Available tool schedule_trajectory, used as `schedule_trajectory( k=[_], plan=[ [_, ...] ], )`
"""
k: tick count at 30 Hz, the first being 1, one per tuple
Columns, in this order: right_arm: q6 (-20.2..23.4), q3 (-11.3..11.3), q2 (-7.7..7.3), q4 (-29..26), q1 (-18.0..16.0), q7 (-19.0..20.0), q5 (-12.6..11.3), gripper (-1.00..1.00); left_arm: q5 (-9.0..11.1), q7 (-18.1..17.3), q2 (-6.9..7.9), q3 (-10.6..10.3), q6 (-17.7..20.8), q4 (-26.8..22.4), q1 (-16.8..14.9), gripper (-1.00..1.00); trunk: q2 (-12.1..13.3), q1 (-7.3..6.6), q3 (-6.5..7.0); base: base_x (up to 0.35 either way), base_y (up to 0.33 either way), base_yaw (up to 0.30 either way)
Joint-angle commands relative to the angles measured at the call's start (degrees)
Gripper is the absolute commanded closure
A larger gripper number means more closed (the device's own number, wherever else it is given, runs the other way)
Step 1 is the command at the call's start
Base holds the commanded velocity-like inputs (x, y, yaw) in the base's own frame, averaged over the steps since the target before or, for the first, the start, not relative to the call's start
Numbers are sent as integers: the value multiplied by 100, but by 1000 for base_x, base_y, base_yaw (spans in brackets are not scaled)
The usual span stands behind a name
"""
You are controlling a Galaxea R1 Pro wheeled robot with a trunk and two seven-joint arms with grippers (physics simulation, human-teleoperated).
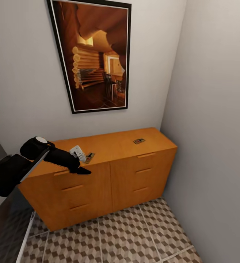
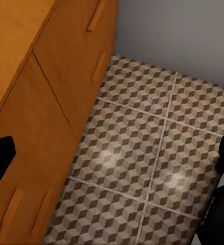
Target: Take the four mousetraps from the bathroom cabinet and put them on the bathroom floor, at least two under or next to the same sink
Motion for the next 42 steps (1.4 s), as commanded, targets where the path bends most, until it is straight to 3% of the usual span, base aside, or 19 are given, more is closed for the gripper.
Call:
schedule_trajectory(
  k=[1,10,22,30,38,42],
  plan=[
    [-17,4,-9,2,-2,16,-3,-100,55,30,5,-13,50,-1,-8,-100,-4,3,-7,262,0,0],
    [-55,4,-31,247,-4,17,-11,-100,53,31,2,-13,48,-1,-10,-100,-4,3,-7,237,0,0],
    [-382,-12,-55,1204,-3,3,-37,-100,53,31,-28,-13,43,-3,-7,-100,-4,3,-7,212,0,0],
    [-393,-13,-115,1336,31,0,-53,-100,53,31,-24,-13,49,-9,-7,-100,-4,3,-7,127,0,0],
    [-395,-11,-132,1359,289,21,-59,-100,48,32,-15,-21,42,-4,-9,-100,-4,3,-7,19,0,0],
    [-395,-20,-140,1358,396,27,-183,-100,-54,42,-14,-21,42,12,-9,-100,-4,3,-7,3,0,0]
  ],
)
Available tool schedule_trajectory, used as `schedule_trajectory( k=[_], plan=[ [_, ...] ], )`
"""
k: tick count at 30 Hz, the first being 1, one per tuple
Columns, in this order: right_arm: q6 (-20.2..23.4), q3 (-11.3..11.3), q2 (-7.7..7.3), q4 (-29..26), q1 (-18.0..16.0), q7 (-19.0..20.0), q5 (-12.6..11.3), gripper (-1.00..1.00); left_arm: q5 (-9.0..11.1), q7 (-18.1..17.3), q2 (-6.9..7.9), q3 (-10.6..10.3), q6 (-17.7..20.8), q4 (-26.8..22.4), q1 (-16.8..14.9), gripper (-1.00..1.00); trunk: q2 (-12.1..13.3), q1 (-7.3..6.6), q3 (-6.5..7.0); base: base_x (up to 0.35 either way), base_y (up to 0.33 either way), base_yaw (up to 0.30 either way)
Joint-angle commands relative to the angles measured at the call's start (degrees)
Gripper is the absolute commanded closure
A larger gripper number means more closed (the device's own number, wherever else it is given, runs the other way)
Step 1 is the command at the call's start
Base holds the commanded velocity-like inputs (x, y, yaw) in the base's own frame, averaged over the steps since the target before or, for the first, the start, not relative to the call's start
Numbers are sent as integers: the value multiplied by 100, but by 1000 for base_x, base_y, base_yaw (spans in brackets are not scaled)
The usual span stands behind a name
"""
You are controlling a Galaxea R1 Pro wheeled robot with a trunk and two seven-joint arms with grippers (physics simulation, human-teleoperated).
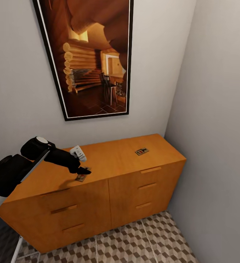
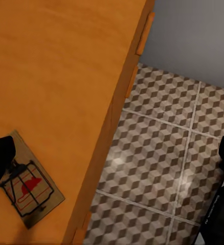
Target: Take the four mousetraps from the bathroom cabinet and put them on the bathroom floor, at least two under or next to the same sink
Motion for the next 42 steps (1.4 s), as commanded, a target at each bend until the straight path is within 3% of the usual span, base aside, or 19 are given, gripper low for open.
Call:
schedule_trajectory(
  k=[1,4,5,10,13,22,42],
  plan=[
    [-17,16,-7,3,9,18,-91,-100,8,23,5,-10,48,1,-8,-100,-5,0,-7,2,0,0],
    [-18,11,-37,-1,32,24,-436,-100,-139,26,5,-2,48,12,-9,-100,-5,0,-7,1,0,0],
    [-18,10,-82,-3,41,37,-760,-100,-253,26,5,15,51,18,-8,-100,-5,0,-7,0,0,0],
    [-13,17,-181,-13,53,194,-1706,-100,-542,30,-11,140,55,24,-11,-100,-5,0,-7,0,0,0],
    [-9,20,-185,-15,55,316,-1929,-100,-620,34,-77,212,59,27,-10,-100,-5,0,-7,0,0,0],
    [-1,31,-78,-23,57,470,-2135,-100,-713,36,-256,439,65,33,-7,-100,-5,0,-7,0,0,0],
    [0,41,35,-25,57,489,-2154,-100,-726,37,-509,475,64,26,-14,-100,-5,0,-7,46,0,0]
  ],
)
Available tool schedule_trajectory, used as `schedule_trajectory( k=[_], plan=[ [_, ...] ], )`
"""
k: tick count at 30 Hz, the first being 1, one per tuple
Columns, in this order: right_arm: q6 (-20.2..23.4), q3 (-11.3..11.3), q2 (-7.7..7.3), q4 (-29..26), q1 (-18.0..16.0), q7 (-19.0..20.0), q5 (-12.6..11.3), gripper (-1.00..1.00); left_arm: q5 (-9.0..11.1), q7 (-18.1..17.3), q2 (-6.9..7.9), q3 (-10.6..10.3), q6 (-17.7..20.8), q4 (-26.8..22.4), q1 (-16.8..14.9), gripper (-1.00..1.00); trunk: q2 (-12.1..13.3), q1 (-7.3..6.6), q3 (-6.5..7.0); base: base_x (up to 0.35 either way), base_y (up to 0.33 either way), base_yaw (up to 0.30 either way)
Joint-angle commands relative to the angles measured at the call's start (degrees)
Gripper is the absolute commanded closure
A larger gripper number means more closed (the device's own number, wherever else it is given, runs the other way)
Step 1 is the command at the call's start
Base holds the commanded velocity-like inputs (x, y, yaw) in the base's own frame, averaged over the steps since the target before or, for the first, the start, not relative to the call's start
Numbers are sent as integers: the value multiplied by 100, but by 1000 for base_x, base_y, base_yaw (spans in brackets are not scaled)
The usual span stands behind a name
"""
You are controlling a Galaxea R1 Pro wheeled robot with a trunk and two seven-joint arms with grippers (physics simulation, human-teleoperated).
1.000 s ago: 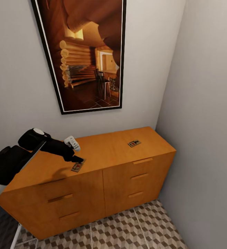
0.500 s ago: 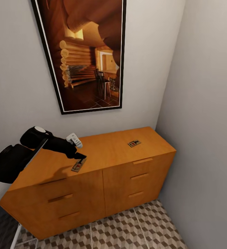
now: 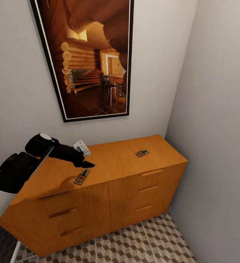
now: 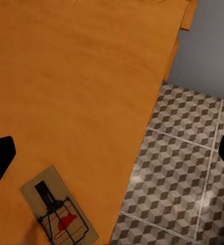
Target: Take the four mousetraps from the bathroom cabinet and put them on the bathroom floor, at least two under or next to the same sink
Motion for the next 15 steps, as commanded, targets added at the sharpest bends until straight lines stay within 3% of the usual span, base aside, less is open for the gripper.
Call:
schedule_trajectory(
  k=[1,15],
  plan=[
    [-17,23,8,5,-4,47,-65,-100,-26,-33,-11,-6,36,-3,-7,-100,-4,3,-7,244,0,0],
    [-19,23,58,3,-4,47,-63,-100,-202,-33,-120,-23,34,2,-7,-100,-4,3,-7,295,-48,0]
  ],
)
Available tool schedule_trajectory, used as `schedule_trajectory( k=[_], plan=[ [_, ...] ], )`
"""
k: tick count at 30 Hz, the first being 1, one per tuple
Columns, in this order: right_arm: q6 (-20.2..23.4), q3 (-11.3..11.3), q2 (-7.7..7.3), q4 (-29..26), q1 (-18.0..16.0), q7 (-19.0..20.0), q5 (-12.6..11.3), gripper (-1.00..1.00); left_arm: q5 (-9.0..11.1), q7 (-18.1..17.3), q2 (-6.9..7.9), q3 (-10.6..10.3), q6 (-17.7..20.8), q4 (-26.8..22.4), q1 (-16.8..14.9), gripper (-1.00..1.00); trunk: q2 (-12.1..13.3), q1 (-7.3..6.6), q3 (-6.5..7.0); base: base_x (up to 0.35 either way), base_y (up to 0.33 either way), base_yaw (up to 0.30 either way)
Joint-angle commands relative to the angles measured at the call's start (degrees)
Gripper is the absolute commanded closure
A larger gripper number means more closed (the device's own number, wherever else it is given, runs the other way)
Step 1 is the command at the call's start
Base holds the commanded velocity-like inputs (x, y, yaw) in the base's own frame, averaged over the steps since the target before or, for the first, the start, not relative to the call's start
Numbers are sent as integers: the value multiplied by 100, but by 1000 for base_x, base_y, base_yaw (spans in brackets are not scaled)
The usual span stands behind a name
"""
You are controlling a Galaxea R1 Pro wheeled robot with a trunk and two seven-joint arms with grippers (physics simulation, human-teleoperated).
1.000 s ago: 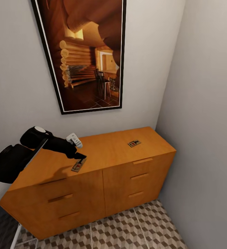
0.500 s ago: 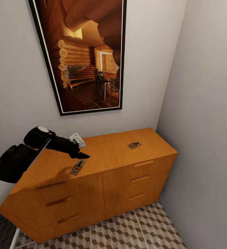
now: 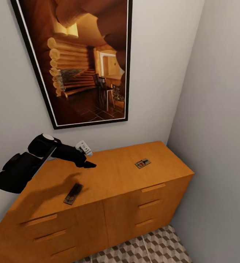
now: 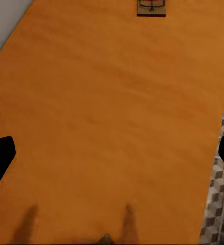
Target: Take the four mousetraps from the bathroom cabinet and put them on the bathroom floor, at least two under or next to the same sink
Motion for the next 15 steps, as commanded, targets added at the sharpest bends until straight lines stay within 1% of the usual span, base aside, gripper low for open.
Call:
schedule_trajectory(
  k=[1,6,15],
  plan=[
    [-15,24,1,4,-4,47,-64,-100,-55,-46,0,-6,33,-5,-7,-100,-4,3,-7,171,-40,0],
    [-14,24,15,-1,-4,44,-69,-100,-78,-46,-3,-15,30,-12,-7,-100,-4,3,-7,83,-19,0],
    [-14,24,122,-1,-4,45,-63,-100,-85,-46,-4,-32,28,-14,-7,-100,-4,3,-6,16,-4,-12]
  ],
)
